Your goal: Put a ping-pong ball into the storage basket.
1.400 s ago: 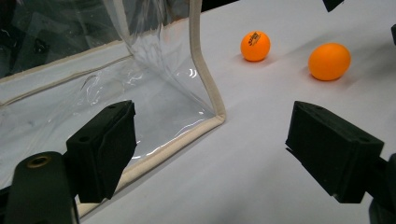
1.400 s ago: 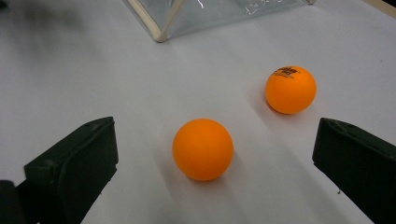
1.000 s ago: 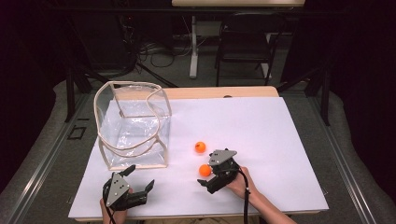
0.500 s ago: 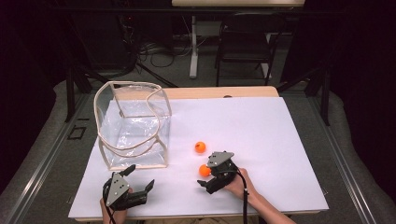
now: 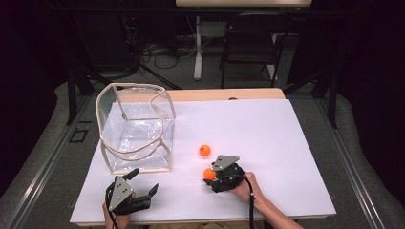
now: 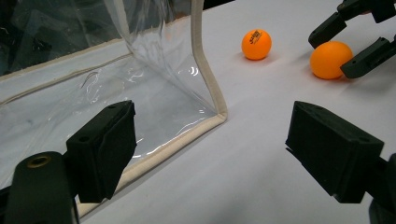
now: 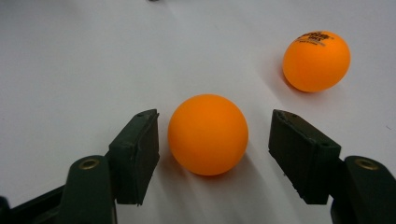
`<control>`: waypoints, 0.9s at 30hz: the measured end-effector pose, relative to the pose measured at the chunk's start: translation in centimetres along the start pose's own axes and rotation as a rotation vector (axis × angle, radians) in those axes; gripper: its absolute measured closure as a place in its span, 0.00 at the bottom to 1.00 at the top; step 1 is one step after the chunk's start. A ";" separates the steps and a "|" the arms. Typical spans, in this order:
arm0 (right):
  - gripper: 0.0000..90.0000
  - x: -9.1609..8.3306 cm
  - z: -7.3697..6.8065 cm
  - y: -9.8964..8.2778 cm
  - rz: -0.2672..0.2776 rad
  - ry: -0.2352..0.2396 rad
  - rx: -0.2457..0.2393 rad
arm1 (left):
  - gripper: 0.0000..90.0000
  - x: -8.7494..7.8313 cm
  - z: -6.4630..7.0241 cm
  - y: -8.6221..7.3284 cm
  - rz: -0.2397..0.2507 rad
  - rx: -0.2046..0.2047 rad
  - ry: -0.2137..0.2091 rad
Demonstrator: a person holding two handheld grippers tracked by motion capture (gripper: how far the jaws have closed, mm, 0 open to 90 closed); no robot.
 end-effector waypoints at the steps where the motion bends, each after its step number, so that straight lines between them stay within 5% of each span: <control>1: 0.41 0.0 0.0 0.0 -0.003 0.002 -0.001 | 0.17 0.0 0.0 0.0 0.000 0.000 0.000; 13: 0.55 0.2 -0.3 0.0 -0.027 -0.003 -0.023 | 0.17 0.1 0.0 0.0 -0.004 0.003 -0.007; 27: 0.56 -0.4 -0.2 0.2 0.001 -0.012 -0.034 | 0.17 0.0 0.1 0.0 0.004 0.001 -0.009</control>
Point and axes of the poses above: each handheld gripper's, and its own axes: x roughly forward along the jaws, y roughly out of its top, z roughly to its right, the point moved 1 cm from there along x, roughly forward along the jaws, and after that the axes turned 5 degrees about x, right-handed, at the moved point
